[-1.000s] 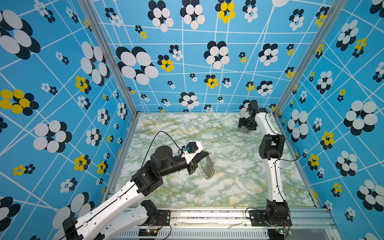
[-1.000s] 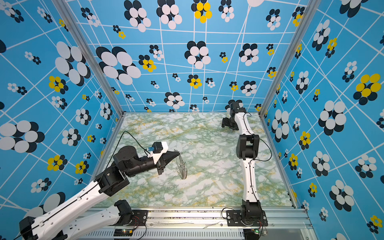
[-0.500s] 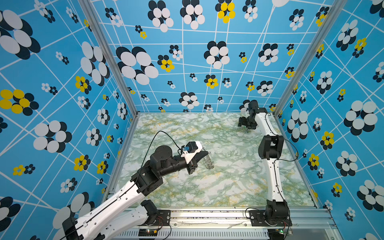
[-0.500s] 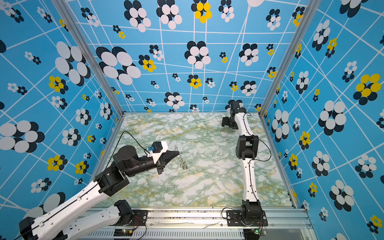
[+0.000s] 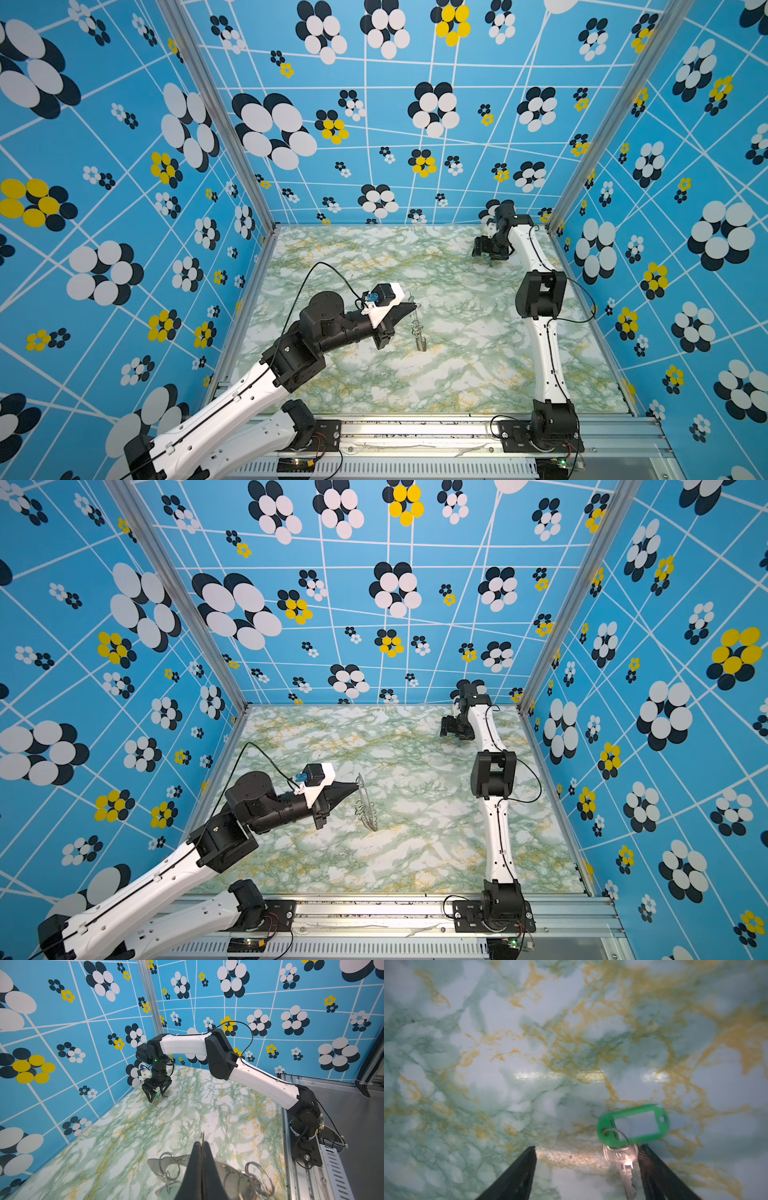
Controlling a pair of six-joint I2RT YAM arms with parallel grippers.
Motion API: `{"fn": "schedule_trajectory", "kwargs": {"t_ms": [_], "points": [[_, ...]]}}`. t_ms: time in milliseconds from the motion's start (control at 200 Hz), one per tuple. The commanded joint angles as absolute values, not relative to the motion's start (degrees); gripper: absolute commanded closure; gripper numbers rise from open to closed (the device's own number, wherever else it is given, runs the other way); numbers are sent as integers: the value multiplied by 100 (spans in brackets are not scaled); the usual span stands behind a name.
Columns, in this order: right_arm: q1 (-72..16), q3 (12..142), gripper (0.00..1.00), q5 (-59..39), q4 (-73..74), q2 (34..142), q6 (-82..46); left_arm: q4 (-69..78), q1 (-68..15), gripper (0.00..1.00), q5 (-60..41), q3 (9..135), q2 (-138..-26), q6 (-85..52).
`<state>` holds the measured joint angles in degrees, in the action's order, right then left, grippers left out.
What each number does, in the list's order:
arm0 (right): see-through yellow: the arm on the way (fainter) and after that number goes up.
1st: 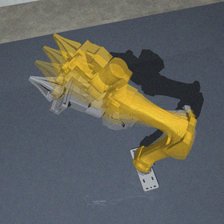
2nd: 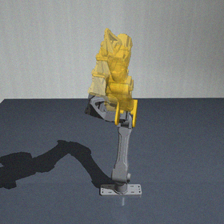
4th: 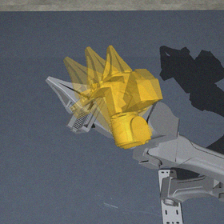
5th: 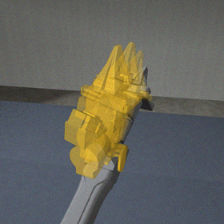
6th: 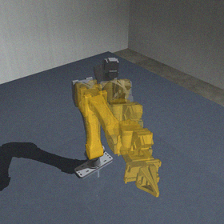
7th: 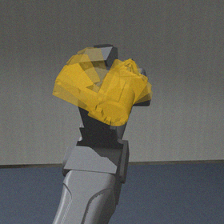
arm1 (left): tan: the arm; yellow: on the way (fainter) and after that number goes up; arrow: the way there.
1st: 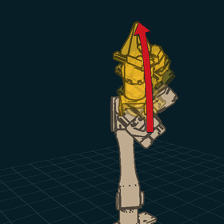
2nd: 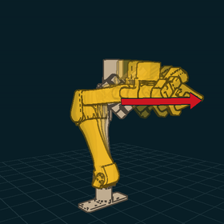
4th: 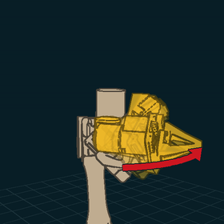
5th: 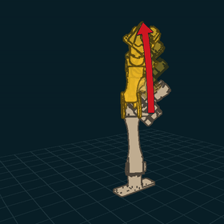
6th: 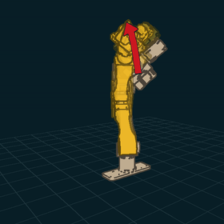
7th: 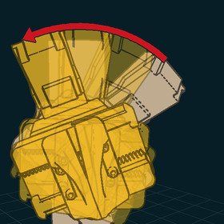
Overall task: Put the keys on the keyring
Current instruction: 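Lower the right gripper over the green-tagged key and align with it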
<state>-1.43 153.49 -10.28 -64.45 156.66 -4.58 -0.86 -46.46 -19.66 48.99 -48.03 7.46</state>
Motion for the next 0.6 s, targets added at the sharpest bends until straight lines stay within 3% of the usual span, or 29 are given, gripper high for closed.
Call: {"fn": "schedule_trajectory", "kwargs": {"t_ms": [0,595], "points": [[-388,15392,20,-1189,-6950,15877,-230,62,-4590,100,-2022,4884,-4637,721],[-1111,15302,19,-1279,-7118,15746,76,-22,-4588,100,-1986,4852,-4491,765]]}}
